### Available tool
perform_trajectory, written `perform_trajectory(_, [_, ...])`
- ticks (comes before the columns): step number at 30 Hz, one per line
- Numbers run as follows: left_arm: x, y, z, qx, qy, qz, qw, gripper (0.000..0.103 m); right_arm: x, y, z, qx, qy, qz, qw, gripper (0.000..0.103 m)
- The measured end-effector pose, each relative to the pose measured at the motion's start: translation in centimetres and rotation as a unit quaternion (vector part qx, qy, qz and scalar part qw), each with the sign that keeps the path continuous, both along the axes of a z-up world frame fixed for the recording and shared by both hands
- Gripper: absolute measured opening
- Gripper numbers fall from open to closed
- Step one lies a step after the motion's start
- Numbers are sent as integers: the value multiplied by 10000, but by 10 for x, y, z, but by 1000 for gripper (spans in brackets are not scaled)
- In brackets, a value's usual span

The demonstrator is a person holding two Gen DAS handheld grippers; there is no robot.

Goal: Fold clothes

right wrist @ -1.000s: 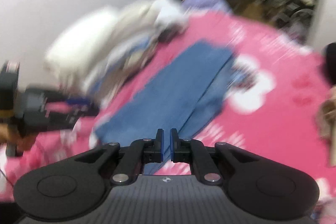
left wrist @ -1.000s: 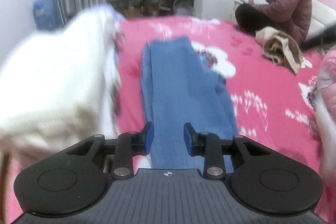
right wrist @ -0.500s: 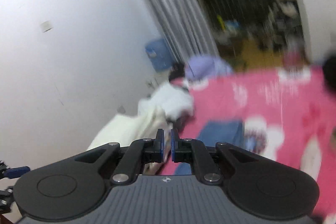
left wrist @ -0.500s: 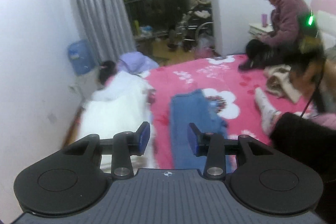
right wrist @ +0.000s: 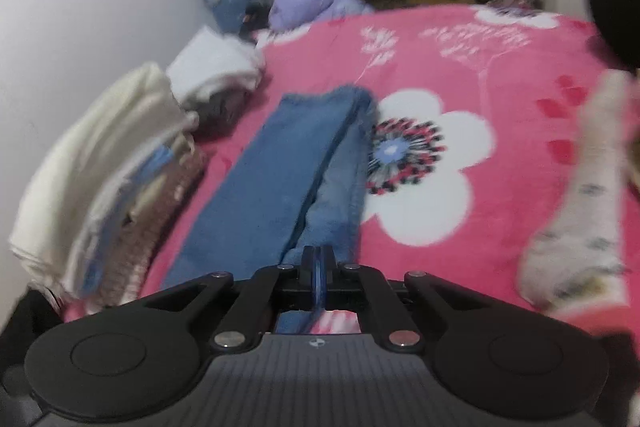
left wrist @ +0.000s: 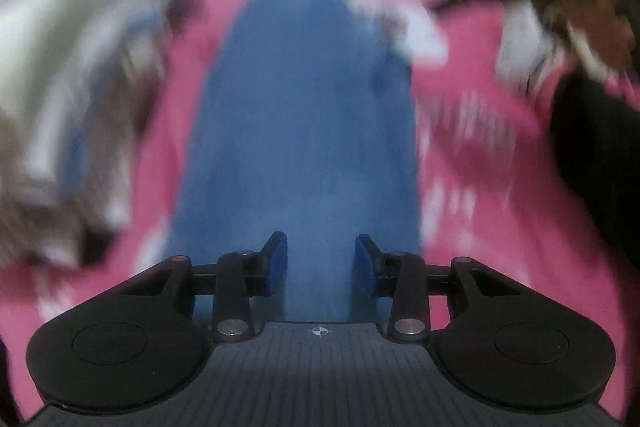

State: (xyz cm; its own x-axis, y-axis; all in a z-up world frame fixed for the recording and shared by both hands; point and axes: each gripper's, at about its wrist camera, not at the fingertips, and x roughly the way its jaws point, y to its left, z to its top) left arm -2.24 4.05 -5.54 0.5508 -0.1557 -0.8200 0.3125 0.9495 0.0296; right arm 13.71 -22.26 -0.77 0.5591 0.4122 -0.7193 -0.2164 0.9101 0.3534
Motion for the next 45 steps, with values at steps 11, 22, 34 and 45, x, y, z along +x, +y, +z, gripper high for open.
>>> perform_trajectory(11, [-8, 0, -23, 355, 244, -410, 9982, 38, 79, -18, -78, -353, 551, -342, 9973, 0])
perform_trajectory(22, [-11, 6, -25, 301, 70, -856, 9959, 39, 35, 31, -76, -968, 245, 1407, 9850, 0])
perform_trajectory(34, [-31, 29, -17, -351, -198, -492, 9980, 42, 9, 35, -66, -1126, 566, 900, 9879, 0])
perform_trajectory(45, [-54, 121, -8, -1642, -388, 1239, 9779, 50, -152, 20, -57, 1670, 1828, -270, 9685, 42])
